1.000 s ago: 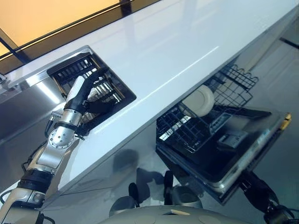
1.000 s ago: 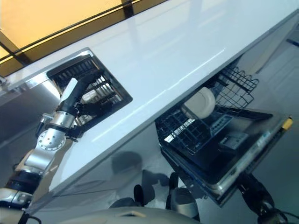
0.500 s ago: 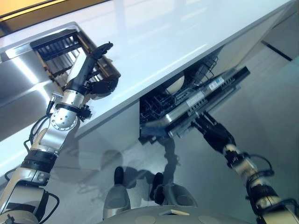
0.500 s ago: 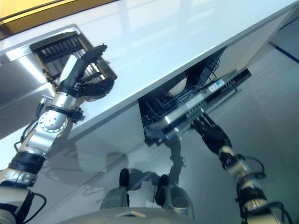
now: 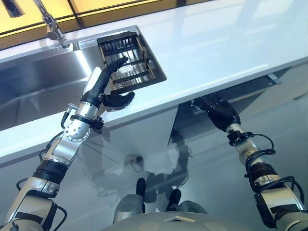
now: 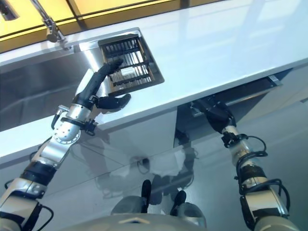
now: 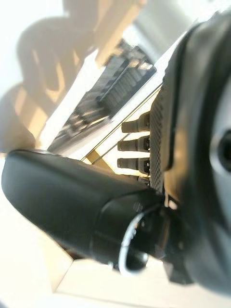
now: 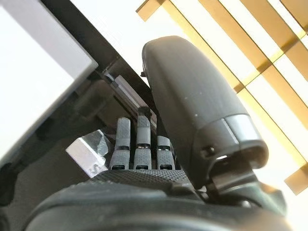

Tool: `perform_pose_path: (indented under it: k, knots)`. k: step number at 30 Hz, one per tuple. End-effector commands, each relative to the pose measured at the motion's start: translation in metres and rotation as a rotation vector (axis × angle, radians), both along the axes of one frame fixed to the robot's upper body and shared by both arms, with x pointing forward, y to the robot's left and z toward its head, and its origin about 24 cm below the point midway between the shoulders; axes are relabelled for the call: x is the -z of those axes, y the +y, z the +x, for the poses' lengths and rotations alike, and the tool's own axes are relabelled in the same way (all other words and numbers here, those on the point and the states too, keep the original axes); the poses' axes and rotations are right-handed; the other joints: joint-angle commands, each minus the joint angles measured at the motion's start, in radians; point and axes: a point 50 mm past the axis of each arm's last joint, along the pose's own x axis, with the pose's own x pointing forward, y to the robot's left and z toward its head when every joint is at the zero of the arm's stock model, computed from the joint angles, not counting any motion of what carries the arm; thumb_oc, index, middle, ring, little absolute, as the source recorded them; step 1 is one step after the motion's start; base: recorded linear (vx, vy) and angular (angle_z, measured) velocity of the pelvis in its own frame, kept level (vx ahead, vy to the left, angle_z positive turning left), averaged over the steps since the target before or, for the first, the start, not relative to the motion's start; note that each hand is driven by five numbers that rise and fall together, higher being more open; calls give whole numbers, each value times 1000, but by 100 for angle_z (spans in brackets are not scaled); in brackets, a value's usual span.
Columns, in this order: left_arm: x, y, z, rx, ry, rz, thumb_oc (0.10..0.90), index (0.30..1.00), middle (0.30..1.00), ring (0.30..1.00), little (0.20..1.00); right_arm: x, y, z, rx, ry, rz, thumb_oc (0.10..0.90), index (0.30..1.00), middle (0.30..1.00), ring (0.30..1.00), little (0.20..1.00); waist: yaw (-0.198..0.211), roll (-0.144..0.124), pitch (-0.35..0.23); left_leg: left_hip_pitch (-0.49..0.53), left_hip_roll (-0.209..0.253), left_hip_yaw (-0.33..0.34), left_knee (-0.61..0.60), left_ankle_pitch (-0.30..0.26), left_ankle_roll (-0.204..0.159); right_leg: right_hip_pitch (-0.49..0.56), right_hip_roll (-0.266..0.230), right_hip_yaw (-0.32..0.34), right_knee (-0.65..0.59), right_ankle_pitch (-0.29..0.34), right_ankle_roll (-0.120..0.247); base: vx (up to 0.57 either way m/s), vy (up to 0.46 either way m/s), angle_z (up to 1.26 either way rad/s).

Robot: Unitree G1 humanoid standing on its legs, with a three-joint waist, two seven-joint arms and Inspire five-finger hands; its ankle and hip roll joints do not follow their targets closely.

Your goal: Pick up plates and place into dishwasher.

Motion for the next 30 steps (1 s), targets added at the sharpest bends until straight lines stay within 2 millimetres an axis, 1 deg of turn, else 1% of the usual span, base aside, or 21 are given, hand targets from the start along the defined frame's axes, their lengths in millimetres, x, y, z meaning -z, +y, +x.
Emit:
perform_pose_path:
  k: [1, 2, 3, 4, 5, 6, 7, 10, 11, 13, 15, 17, 18, 20, 22, 23, 24, 26, 28, 30]
  knots:
    - [-25, 6, -8, 31, -148, -49, 800, 900, 900, 900, 900, -9, 34, 15, -143, -77, -126, 800, 900, 900, 900, 900, 72, -32, -113, 40, -53, 77, 2, -107, 16, 12, -41, 56, 73, -68, 80, -5, 4, 5]
    - [-25, 7, -8, 29, -146, -50, 800, 900, 900, 900, 900, -7, 34, 14, -150, -67, -151, 800, 900, 900, 900, 900, 71, -32, -114, 40, -52, 78, 2, -108, 16, 11, -41, 57, 73, -68, 80, -8, 13, 7]
    - [-23, 9, -11, 21, -143, -66, 800, 900, 900, 900, 900, 6, 29, 0, -162, -26, -311, 800, 900, 900, 900, 900, 61, -34, -113, 40, -49, 85, 2, -107, 16, 7, -41, 60, 75, -67, 83, -12, 16, 6]
    - [-20, 9, -14, 16, -140, -74, 800, 900, 900, 900, 900, 12, 29, -9, -177, -14, -383, 800, 900, 900, 900, 900, 54, -36, -113, 39, -46, 89, 2, -107, 15, 4, -41, 63, 76, -67, 85, -14, 17, 5]
    - [-19, 10, -16, 16, -136, -78, 800, 900, 900, 900, 900, 15, 30, -14, -184, -12, -401, 800, 900, 900, 900, 900, 50, -36, -112, 39, -45, 92, 2, -107, 15, 3, -41, 65, 78, -68, 85, 0, 0, 0]
    - [-15, 9, -19, 29, -124, -91, 800, 900, 900, 900, 900, 21, 32, -23, -189, -6, -436, 800, 900, 900, 900, 900, 43, -37, -112, 40, -43, 97, 2, -107, 15, 0, -40, 69, 81, -69, 86, 0, 0, 0]
    - [-11, 7, -24, 51, -116, -98, 800, 900, 900, 900, 900, 31, 37, -36, -190, 13, -420, 800, 900, 900, 900, 900, 30, -38, -109, 42, -41, 104, 2, -108, 15, -2, -38, 75, 84, -69, 87, -14, 12, -4]
    - [-4, 1, -32, 145, -82, -105, 800, 900, 900, 900, 900, 52, 47, -56, -211, 76, -382, 800, 900, 900, 900, 900, 9, -37, -107, 46, -38, 112, 2, -110, 15, -6, -34, 85, 91, -72, 88, -12, 14, -6]
    - [0, -6, -38, 233, -52, -107, 800, 900, 900, 900, 900, 68, 53, -70, -222, 144, -336, 800, 900, 900, 900, 900, -4, -33, -105, 48, -35, 118, 2, -111, 15, -9, -33, 91, 94, -73, 89, -18, 32, -3]
    - [4, -19, -46, 351, -26, -61, 800, 900, 900, 900, 900, 91, 65, -91, -228, 248, -229, 800, 900, 900, 900, 900, -22, -25, -102, 53, -33, 128, 2, -114, 16, -11, -32, 100, 97, -76, 91, -20, 39, 0]
    - [2, -24, -48, 445, -8, -52, 800, 900, 900, 900, 900, 103, 65, -101, -223, 313, -218, 800, 900, 900, 900, 900, -30, -20, -99, 58, -34, 134, 2, -119, 17, -10, -32, 104, 98, -79, 92, -15, 37, 1]
    - [-5, -34, -53, 584, 20, -24, 800, 900, 900, 900, 900, 116, 61, -113, -230, 381, -216, 800, 900, 900, 900, 900, -38, -11, -95, 63, -33, 143, 2, -123, 16, -9, -35, 107, 97, -79, 96, -29, 42, 9]
    - [-6, -35, -54, 611, 31, -25, 800, 900, 900, 900, 900, 118, 61, -115, -233, 390, -222, 800, 900, 900, 900, 900, -39, -9, -94, 63, -34, 144, 2, -124, 16, -9, -36, 108, 98, -79, 96, -34, 31, 7]
    - [-7, -45, -57, 756, 116, -18, 800, 900, 900, 900, 900, 124, 61, -120, -245, 429, -247, 800, 900, 900, 900, 900, -42, -3, -93, 65, -34, 147, 2, -126, 16, -9, -36, 107, 97, -81, 97, -17, 9, 1]
    - [-7, -48, -58, 790, 135, -15, 800, 900, 900, 900, 900, 124, 61, -121, -247, 434, -249, 800, 900, 900, 900, 900, -42, -2, -92, 65, -34, 148, 2, -126, 16, -9, -36, 107, 98, -81, 97, -28, -1, -1]
    - [-3, -66, -63, 943, 242, 16, 800, 900, 900, 900, 900, 126, 62, -120, -260, 452, -264, 800, 900, 900, 900, 900, -44, 6, -85, 68, -34, 148, 2, -126, 14, -7, -36, 105, 100, -82, 97, -77, -12, 0]
    - [-1, -73, -65, 997, 291, 29, 800, 900, 900, 900, 900, 126, 62, -119, -267, 457, -267, 800, 900, 900, 900, 900, -45, 8, -83, 70, -34, 147, 2, -126, 14, -5, -36, 104, 102, -84, 97, -85, -19, 2]
    - [1, -78, -65, 1035, 337, 35, 800, 900, 900, 900, 900, 126, 63, -117, -276, 460, -273, 800, 900, 900, 900, 900, -46, 11, -82, 71, -35, 145, 2, -127, 15, -4, -35, 103, 104, -87, 96, -46, -27, 2]
    - [6, -92, -69, 1140, 449, 62, 800, 900, 900, 900, 900, 124, 63, -112, -290, 454, -296, 800, 900, 900, 900, 900, -48, 16, -80, 73, -35, 139, 2, -128, 13, -4, -31, 103, 107, -93, 93, -77, -73, 0]
    - [6, -96, -71, 1180, 487, 54, 800, 900, 900, 900, 900, 123, 62, -110, -295, 450, -307, 800, 900, 900, 900, 900, -48, 18, -79, 72, -35, 135, 2, -127, 13, -4, -30, 103, 107, -95, 91, -69, -72, 1]
